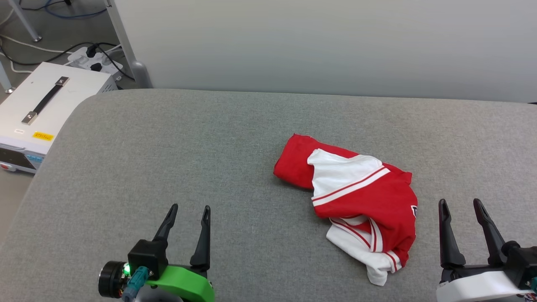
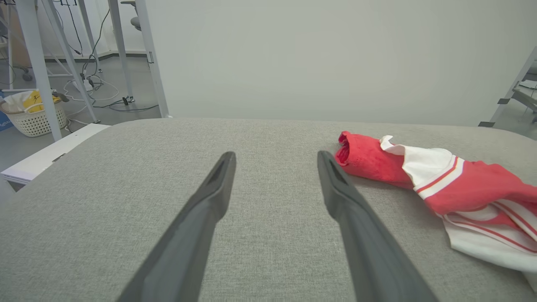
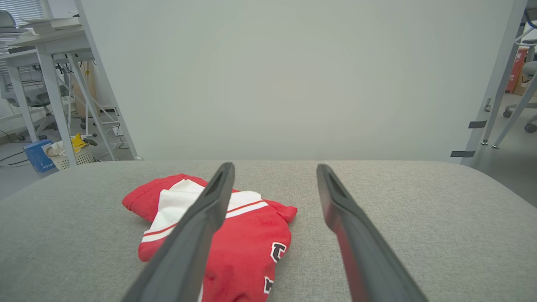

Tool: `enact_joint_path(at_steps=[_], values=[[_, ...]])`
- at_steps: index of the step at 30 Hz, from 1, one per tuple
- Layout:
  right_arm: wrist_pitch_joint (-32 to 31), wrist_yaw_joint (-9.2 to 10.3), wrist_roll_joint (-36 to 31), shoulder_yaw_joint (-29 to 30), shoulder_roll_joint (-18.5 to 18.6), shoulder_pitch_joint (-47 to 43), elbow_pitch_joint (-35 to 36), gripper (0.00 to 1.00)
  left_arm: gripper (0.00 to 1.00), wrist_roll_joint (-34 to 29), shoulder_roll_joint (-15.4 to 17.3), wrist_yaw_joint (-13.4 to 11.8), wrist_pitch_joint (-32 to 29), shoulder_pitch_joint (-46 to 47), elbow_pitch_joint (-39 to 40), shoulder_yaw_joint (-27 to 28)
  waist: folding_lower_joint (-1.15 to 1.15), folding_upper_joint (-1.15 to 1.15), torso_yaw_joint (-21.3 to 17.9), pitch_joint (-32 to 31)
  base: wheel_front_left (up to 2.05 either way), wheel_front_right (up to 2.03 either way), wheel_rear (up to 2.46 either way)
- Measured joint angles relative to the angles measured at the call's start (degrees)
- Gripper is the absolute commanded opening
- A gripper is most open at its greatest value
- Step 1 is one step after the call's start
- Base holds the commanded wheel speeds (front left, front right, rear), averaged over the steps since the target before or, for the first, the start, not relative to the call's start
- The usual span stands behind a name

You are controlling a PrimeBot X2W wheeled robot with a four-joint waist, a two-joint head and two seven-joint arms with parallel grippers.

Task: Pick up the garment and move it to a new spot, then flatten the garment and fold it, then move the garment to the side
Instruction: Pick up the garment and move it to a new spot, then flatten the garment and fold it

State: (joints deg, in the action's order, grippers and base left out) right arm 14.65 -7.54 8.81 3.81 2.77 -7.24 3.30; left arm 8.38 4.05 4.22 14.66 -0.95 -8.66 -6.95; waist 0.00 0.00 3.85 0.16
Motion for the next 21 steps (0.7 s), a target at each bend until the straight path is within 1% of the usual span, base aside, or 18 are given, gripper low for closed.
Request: enact_joint_path(at_steps=[8, 16, 21], values=[[0.0, 0.00, 0.0, 0.0, 0.0, -0.3, -0.4, 1.00, 1.00, -0.8, -0.4, 0.6, 0.0, -0.2, -0.1, 1.1, 0.00, 0.00, 0.1, 0.0, 0.00, 0.00, 0.00], [0.0, 0.00, 0.1, 1.0, 0.0, 0.1, 0.3, 1.00, 1.00, -1.2, -0.6, 0.6, 0.0, -0.2, -0.1, 2.2, 0.00, 0.00, 0.6, -0.1, 0.00, 0.00, 0.00], [0.0, 0.00, -0.7, 2.2, 0.0, 6.2, 2.4, 1.00, 1.00, -1.2, -0.7, 0.7, 0.0, -0.1, 0.0, 2.9, 0.00, 0.00, 1.2, 0.8, 0.00, 0.00, 0.00]])
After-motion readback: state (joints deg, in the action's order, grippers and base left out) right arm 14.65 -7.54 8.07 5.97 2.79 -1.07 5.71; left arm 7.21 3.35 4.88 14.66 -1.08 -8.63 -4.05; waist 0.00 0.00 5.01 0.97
